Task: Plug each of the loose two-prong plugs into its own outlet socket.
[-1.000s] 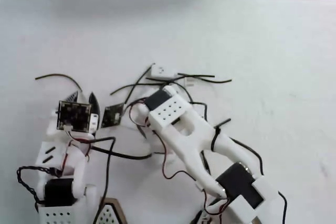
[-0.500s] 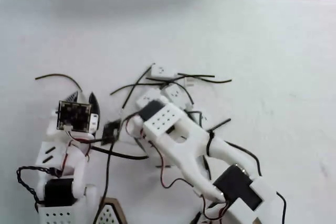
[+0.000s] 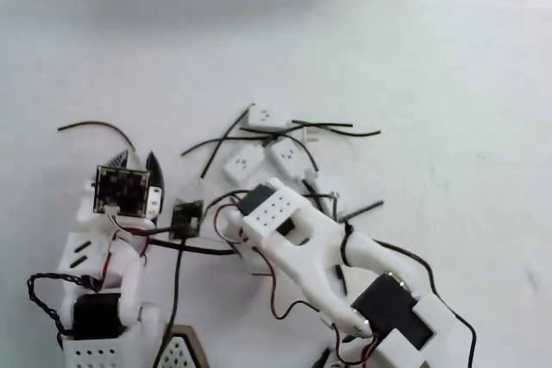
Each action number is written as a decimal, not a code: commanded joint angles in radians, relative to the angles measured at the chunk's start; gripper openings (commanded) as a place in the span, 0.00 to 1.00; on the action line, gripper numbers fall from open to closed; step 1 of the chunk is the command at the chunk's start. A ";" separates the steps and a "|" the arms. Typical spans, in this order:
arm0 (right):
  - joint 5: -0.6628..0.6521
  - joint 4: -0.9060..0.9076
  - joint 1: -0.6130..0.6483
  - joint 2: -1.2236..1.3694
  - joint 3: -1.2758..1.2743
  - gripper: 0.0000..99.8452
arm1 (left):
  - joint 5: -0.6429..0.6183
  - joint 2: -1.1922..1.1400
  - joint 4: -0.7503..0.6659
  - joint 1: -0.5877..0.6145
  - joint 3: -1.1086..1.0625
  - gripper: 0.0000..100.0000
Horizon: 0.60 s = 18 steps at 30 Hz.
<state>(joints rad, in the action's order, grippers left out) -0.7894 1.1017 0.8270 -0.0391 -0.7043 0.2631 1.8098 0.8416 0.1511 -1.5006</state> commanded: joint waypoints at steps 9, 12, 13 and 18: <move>0.008 0.248 -0.073 -0.219 0.215 0.02 | -0.009 0.007 -0.002 0.001 0.026 0.14; 0.021 0.332 -0.116 -0.288 0.324 0.02 | -0.009 0.007 0.000 0.001 0.026 0.14; 0.043 0.352 -0.131 -0.305 0.362 0.02 | -0.009 0.007 0.000 -0.001 0.026 0.14; 0.103 0.429 -0.191 -0.328 0.543 0.02 | -0.009 0.007 0.000 -0.001 0.026 0.14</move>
<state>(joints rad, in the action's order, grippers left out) -0.7188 1.4914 0.6659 -0.3153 -0.2885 0.2631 1.8098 0.8416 0.1511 -1.5006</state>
